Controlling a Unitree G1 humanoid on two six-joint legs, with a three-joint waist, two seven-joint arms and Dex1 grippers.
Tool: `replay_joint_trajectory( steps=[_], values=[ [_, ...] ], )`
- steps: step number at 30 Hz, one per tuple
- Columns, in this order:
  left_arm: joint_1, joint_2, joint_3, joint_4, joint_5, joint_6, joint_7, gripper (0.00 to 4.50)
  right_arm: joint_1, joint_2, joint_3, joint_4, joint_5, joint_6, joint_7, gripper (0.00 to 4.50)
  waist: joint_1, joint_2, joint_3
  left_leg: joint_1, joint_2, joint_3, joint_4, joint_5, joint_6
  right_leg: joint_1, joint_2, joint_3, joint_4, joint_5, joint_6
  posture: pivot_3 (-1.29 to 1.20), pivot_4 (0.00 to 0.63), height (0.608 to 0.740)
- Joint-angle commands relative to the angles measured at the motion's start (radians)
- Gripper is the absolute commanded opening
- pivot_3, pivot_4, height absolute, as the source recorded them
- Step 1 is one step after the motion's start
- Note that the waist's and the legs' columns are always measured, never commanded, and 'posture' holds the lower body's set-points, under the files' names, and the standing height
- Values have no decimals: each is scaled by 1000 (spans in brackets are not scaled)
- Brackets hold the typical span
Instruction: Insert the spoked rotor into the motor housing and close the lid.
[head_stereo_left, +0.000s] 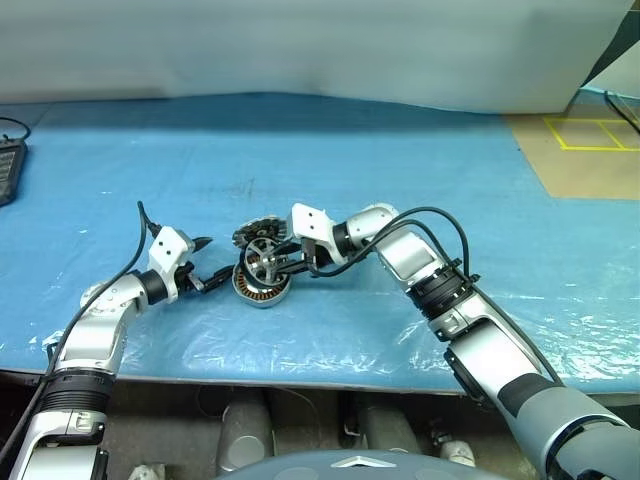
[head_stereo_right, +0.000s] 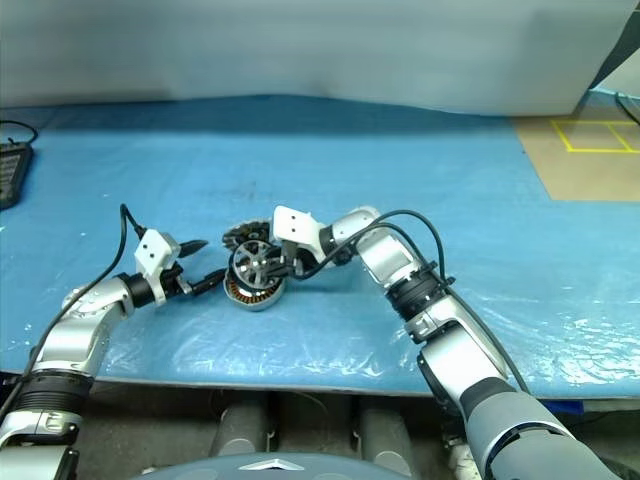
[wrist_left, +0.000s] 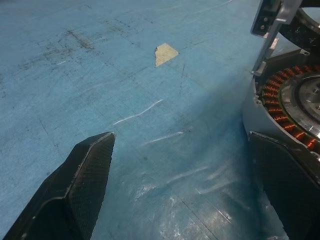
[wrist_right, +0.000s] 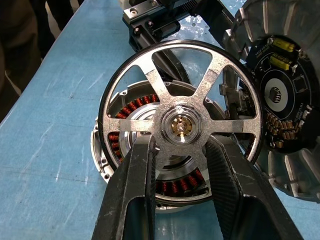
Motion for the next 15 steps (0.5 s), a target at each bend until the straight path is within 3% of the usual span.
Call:
replay_joint_trajectory(
  steps=[1, 15],
  values=[
    [5, 14, 27, -36, -12, -3, 4, 4500, -7, -6, -2, -21, -7, -8, 8, 1117, 0, 0, 0, 0, 0, 0, 0, 0, 0, 0, 0, 0, 0, 0, 0, 0, 150, 740],
    [-7, 8, 20, -12, -5, -17, 5, 4500, 19, -28, 21, -81, -21, 7, 39, 1117, 0, 0, 0, 0, 0, 0, 0, 0, 0, 0, 0, 0, 0, 0, 0, 0, 150, 740]
  ],
)
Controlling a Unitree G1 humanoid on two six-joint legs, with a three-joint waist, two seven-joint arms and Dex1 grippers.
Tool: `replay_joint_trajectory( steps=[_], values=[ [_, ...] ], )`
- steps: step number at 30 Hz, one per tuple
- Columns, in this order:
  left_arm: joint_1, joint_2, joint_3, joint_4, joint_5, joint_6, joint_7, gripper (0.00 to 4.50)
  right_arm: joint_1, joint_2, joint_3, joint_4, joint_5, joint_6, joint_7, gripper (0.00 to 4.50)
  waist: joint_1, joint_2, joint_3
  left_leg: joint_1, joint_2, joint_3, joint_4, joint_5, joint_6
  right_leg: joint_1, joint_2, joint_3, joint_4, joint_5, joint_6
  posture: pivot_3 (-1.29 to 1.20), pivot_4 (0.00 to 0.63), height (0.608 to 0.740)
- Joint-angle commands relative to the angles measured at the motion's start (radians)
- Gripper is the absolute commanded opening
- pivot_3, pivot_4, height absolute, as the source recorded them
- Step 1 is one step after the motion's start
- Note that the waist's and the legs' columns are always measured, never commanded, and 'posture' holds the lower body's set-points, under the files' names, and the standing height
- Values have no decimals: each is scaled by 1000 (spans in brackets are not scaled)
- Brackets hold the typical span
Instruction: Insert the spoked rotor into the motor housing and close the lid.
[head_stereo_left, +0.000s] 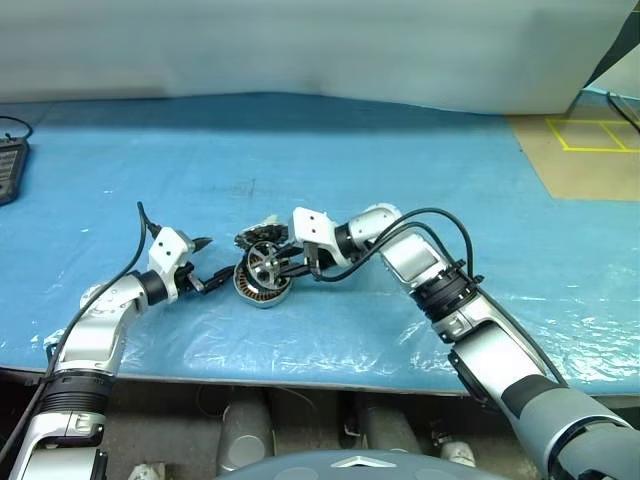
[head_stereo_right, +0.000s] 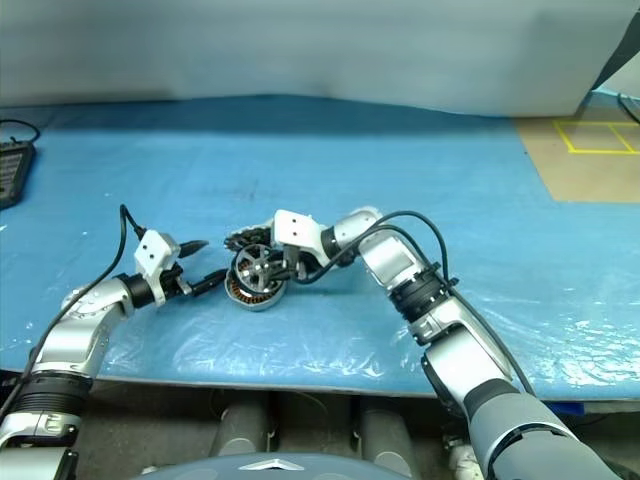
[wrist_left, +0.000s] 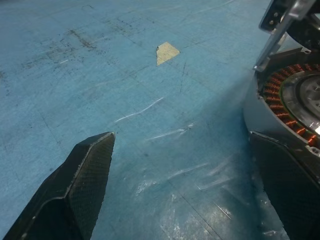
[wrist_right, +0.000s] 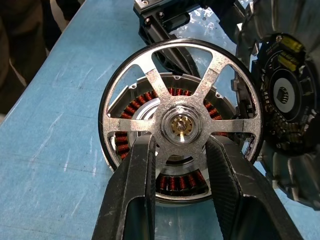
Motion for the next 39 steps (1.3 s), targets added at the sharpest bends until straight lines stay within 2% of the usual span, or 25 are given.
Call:
replay_joint_trajectory(
  steps=[1, 10, 16, 25, 28, 35, 39],
  values=[
    [-9, 8, 21, -9, -5, -18, 2, 4500, 7, -8, 8, -36, -3, -5, 15, 1117, 0, 0, 0, 0, 0, 0, 0, 0, 0, 0, 0, 0, 0, 0, 0, 0, 150, 740],
    [-10, 9, 21, 6, -2, -30, 3, 4500, 3, -3, 2, -34, 0, -2, 25, 1117, 0, 0, 0, 0, 0, 0, 0, 0, 0, 0, 0, 0, 0, 0, 0, 0, 150, 740],
    [-11, 7, 20, 18, 0, -40, 2, 4500, 7, 6, -17, -46, 11, -11, 12, 2996, 0, 0, 0, 0, 0, 0, 0, 0, 0, 0, 0, 0, 0, 0, 0, 0, 150, 740],
    [-13, 6, 17, 28, 1, -50, 2, 4500, 7, 15, -58, -77, 72, 23, 20, 2996, 0, 0, 0, 0, 0, 0, 0, 0, 0, 0, 0, 0, 0, 0, 0, 0, 150, 740],
    [-13, 6, 18, 30, -1, -51, 1, 4500, 13, 29, -63, -71, 81, 37, 7, 2377, 0, 0, 0, 0, 0, 0, 0, 0, 0, 0, 0, 0, 0, 0, 0, 0, 150, 740],
    [-11, 11, 22, 28, 0, -50, 4, 4500, 44, 70, -61, -25, 79, 50, -26, 15, 0, 0, 0, 0, 0, 0, 0, 0, 0, 0, 0, 0, 0, 0, 0, 0, 150, 740],
    [-4, 15, 26, 23, 0, -48, 7, 4500, 42, 82, -63, -15, 77, 49, -32, 15, 0, 0, 0, 0, 0, 0, 0, 0, 0, 0, 0, 0, 0, 0, 0, 0, 150, 740]
  ],
)
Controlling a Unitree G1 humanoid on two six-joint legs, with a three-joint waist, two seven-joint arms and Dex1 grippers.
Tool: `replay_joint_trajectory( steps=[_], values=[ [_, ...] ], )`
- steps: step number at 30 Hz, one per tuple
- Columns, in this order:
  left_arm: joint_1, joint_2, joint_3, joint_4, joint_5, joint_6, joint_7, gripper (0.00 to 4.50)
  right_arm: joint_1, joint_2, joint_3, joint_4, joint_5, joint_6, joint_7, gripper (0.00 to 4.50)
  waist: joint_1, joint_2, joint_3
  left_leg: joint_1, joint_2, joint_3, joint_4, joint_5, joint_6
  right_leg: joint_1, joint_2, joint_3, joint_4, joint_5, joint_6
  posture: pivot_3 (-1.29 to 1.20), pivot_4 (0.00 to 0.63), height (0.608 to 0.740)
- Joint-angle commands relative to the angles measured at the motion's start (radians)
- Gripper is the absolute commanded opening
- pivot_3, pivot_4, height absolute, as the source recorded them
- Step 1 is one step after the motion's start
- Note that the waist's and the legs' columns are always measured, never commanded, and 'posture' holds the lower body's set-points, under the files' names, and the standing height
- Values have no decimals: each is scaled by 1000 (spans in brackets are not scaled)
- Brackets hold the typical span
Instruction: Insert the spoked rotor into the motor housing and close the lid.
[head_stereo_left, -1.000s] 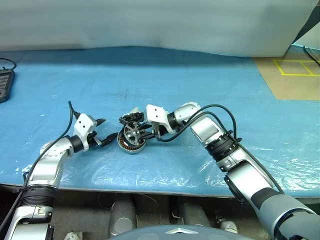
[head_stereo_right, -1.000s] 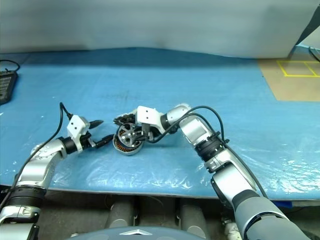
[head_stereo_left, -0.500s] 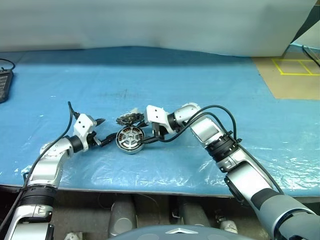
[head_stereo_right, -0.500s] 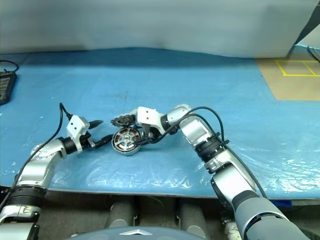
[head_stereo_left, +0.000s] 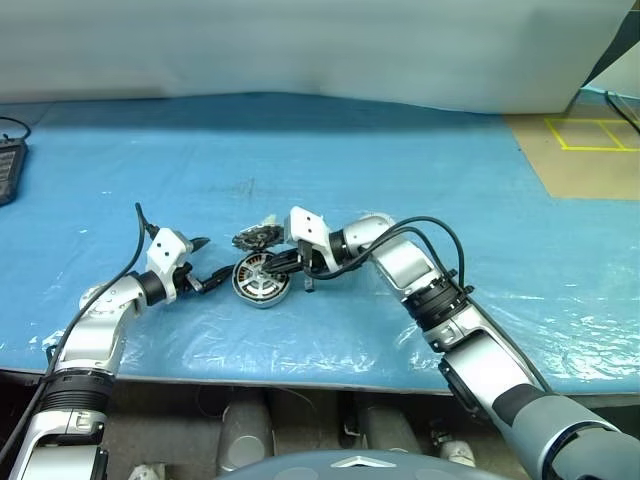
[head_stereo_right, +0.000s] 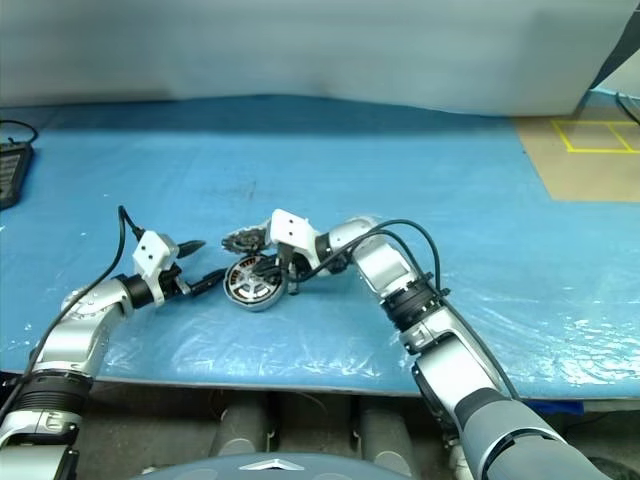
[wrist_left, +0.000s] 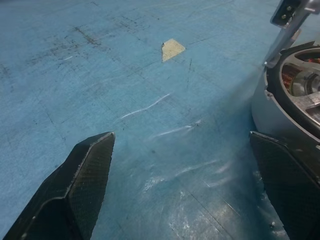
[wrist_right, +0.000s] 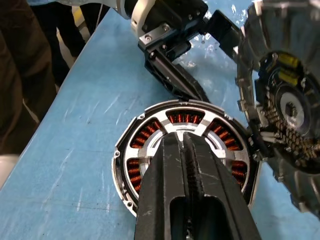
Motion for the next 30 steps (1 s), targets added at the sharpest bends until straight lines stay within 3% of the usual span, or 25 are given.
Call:
replay_joint_trajectory(
  steps=[1, 8, 14, 21, 25, 30],
  values=[
    [4, 16, 26, -20, -2, -14, 4, 4500, -11, 20, -16, -7, 18, -11, -12, 15, 0, 0, 0, 0, 0, 0, 0, 0, 0, 0, 0, 0, 0, 0, 0, 0, 150, 740],
    [3, 15, 24, -31, -4, -4, 8, 4500, -52, 93, -41, 126, 4, -36, -97, 15, -4, 0, 0, 0, 0, 0, 0, 0, 0, 0, 0, 0, 0, 0, 0, 0, 150, 740],
    [3, 16, 23, -38, -6, 0, 10, 4500, -27, 83, -4, 194, -51, -76, -111, 15, -1, 0, 0, 0, 0, 0, 0, 0, 0, 0, 0, 0, 0, 0, 0, 0, 150, 740],
    [2, 14, 21, -45, -7, 6, 10, 4500, 29, 43, 34, 149, -98, -92, -115, 15, 0, 0, 0, 1, 0, 0, 0, 0, 0, 1, 0, 0, 0, 0, 0, 0, 150, 740],
    [-2, 10, 18, -46, -7, 10, 12, 4500, 43, 47, -75, -4, 68, -16, -40, 15, 1, 0, 0, 2, 0, 0, 0, 0, 0, 1, 0, 0, 0, 0, 0, 0, 150, 740],
    [-10, 7, 14, -45, -7, 15, 10, 4500, 61, -6, -119, -164, 151, 95, -1, 15, -1, 0, 0, 0, 0, 0, -1, 0, 0, 0, 0, 0, -1, 0, 0, 0, 150, 740]
  ],
)
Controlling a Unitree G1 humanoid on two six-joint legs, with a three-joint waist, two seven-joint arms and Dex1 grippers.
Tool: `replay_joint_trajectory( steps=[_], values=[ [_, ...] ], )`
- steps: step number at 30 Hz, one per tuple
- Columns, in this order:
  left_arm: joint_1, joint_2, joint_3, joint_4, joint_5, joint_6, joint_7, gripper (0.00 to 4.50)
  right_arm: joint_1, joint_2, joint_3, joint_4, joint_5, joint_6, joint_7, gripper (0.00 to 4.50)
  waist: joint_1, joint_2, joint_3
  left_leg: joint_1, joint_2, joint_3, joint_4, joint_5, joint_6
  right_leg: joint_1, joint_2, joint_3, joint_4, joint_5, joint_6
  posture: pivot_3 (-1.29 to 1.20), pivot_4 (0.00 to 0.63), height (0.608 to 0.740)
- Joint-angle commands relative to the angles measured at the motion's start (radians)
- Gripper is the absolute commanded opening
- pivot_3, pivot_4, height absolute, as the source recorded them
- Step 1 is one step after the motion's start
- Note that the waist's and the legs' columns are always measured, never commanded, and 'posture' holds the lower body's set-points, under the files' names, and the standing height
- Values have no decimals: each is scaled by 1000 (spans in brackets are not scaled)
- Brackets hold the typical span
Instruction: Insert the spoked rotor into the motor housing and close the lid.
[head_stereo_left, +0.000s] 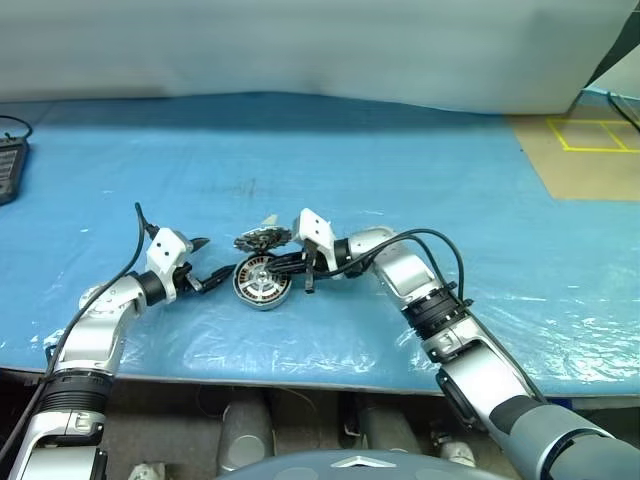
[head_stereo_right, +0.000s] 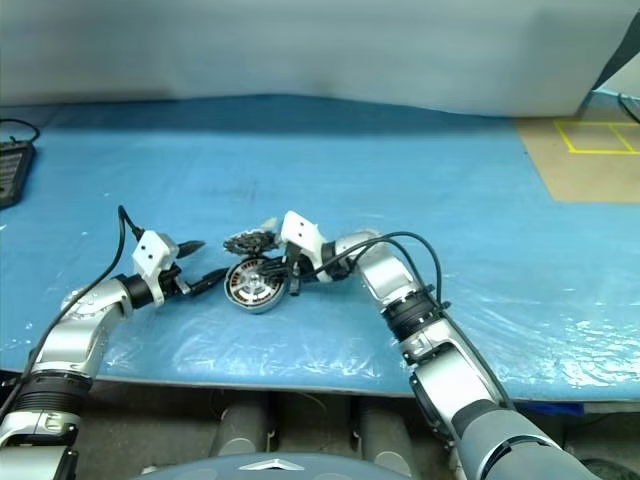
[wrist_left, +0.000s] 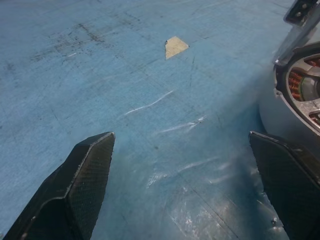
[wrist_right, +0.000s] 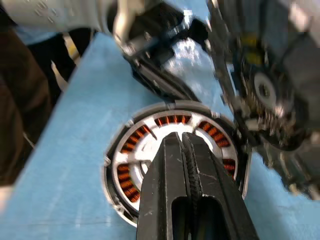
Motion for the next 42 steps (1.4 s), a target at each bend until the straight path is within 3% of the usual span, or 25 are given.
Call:
replay_joint_trajectory(
  steps=[1, 5, 9, 14, 19, 25, 32, 42],
  values=[
    [-15, 6, 14, -30, -7, 1, 0, 4500, 3, -41, -51, -138, 76, 73, 22, 15, 0, 0, 0, 1, 0, 0, 0, 0, 0, 0, 0, 0, 0, 0, 0, 0, 150, 740],
    [-19, 9, 17, -27, -7, 1, -2, 4500, 40, -132, -93, -188, 100, 117, 18, 15, 2, 0, 0, 1, -1, 0, 0, 0, 0, 1, 0, 0, 0, 0, 0, 0, 150, 740],
    [-14, 11, 21, -28, -8, 4, -3, 4500, 47, -192, -117, -78, 44, 61, -46, 15, 3, 0, 0, 0, -1, 0, 0, 0, 0, 1, -1, 0, -1, 0, 0, 0, 150, 740],
    [-21, 14, 24, -19, -5, 3, 2, 4500, -91, -135, -172, 197, -9, -85, -210, 15, -17, 0, 0, 1, 0, 0, 0, 0, -1, 0, 0, 0, 1, 0, 0, 0, 150, 740],
    [-12, 23, 38, -25, -9, 9, 7, 4500, -199, -50, -192, 298, 13, -172, -199, 15, -26, 0, 0, -1, 0, 0, 0, 0, -1, -2, 0, 0, 1, 0, 0, 0, 150, 740],
    [15, 28, 60, -50, -12, 16, 23, 4500, -193, 42, -160, 160, 82, -96, -92, 15, -22, 0, 0, -3, 0, 0, -2, 0, 0, -3, 0, -1, -1, 0, -1, 0, 150, 740],
    [35, 28, 71, -82, -34, 49, 15, 4500, -49, -3, -37, -112, 123, 70, 35, 15, -5, 0, 0, 0, 0, 0, -2, -1, 2, 0, 0, -1, -1, 0, 0, 0, 150, 740],
    [31, 31, 70, -78, -35, 55, 0, 4500, 12, -2, 19, -43, 67, 67, -23, 15, -4, 0, 0, 2, 0, 0, -2, -1, 1, 1, 0, 0, 0, 0, 0, 0, 150, 740]
  ],
)
